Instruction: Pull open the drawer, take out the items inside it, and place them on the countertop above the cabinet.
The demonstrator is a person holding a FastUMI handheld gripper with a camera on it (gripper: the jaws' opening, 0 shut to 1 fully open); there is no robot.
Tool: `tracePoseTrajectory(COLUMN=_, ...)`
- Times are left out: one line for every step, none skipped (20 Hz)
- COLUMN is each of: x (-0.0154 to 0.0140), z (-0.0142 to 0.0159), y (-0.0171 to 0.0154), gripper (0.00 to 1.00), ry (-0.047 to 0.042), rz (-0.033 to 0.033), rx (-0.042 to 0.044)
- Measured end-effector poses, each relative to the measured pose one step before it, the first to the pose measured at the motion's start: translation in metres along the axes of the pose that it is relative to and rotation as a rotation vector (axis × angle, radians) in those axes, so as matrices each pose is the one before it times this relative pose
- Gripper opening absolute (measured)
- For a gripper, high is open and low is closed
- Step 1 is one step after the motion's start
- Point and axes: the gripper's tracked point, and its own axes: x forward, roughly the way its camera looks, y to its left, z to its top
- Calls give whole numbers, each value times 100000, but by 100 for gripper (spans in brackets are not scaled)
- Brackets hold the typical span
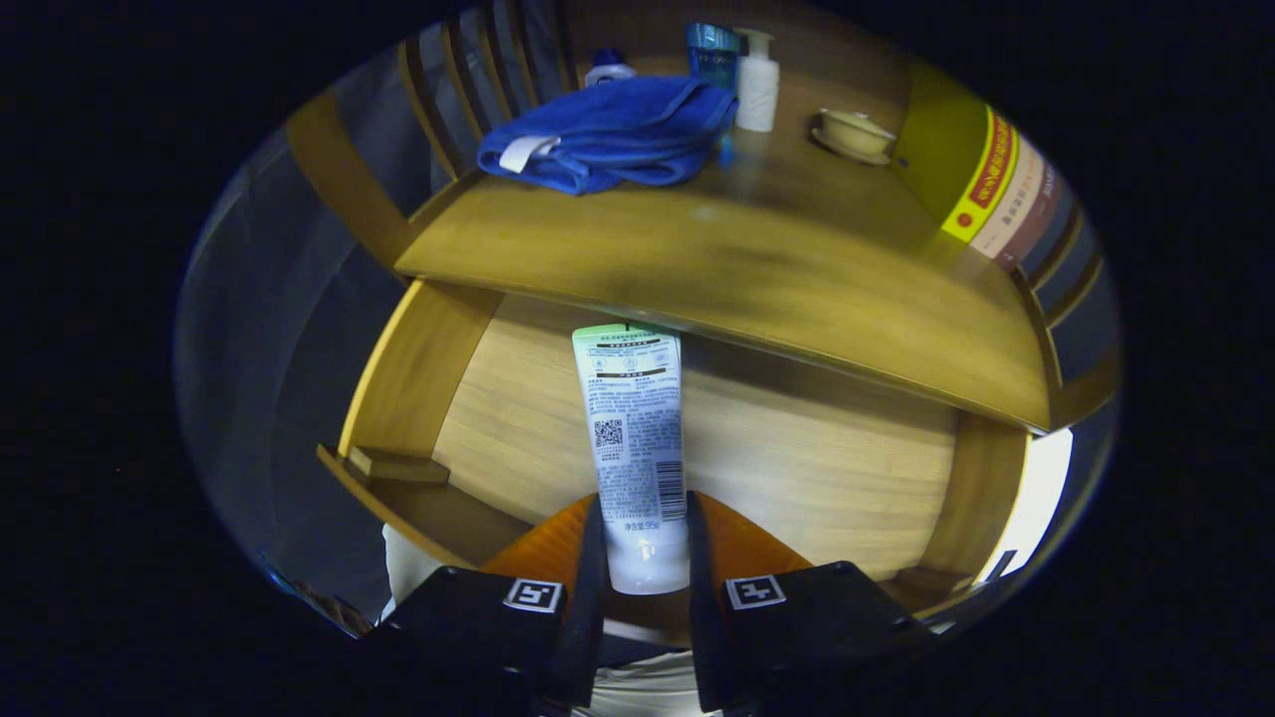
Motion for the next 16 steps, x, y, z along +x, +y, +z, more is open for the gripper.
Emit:
tracePoseTrajectory(x=-1165, z=-280, y=-332, gripper=46, ry=-1612, rz=-488, rx=422)
tracePoseTrajectory(x=-1072, z=-324, y=-405, gripper=46, ry=-970, rz=-442, rx=413)
tracePoseTrajectory(x=-747, z=-435, y=-268, gripper=46, ry=-655, rz=-675, rx=-282)
tracePoseTrajectory(x=-893, z=-165, y=-299, gripper=46, ry=-1325, rz=-437, rx=63)
tracePoseTrajectory(x=-881, z=220, y=-64, gripper=46, ry=-3248, rz=32, rx=1252)
tracePoseTrajectory(x=-992, z=330, y=-101, gripper=46, ry=-2516, rz=588, rx=1043)
tracePoseTrajectory(x=-775, z=504, y=32, gripper=46, ry=-2188, rz=520, rx=947)
tracePoseTrajectory(x=-565, z=787, y=-197, gripper=46, ry=-2252, rz=-41, rx=884)
tracePoseTrajectory(x=-206, z=960, y=-296, gripper=46, ry=-1972, rz=-1044, rx=1066)
tracePoseTrajectory(x=97, z=1255, y=-479, gripper=46, ry=-1972, rz=-2062, rx=1375)
tracePoseTrajectory(x=461, z=1233, y=-477, gripper=46, ry=-1945, rz=-2331, rx=1469)
tracePoseTrajectory(x=656, z=1383, y=-453, gripper=46, ry=-2126, rz=-2192, rx=1684)
tracePoseTrajectory(x=620, z=1198, y=-345, gripper=46, ry=-1694, rz=-1523, rx=1754)
tracePoseTrajectory(x=879, z=933, y=-193, gripper=46, ry=-412, rz=-1021, rx=1549)
tracePoseTrajectory(x=873, z=603, y=-82, gripper=46, ry=416, rz=-1076, rx=1370)
tracePoseTrajectory(x=848, z=630, y=-135, gripper=46, ry=812, rz=-1202, rx=1189)
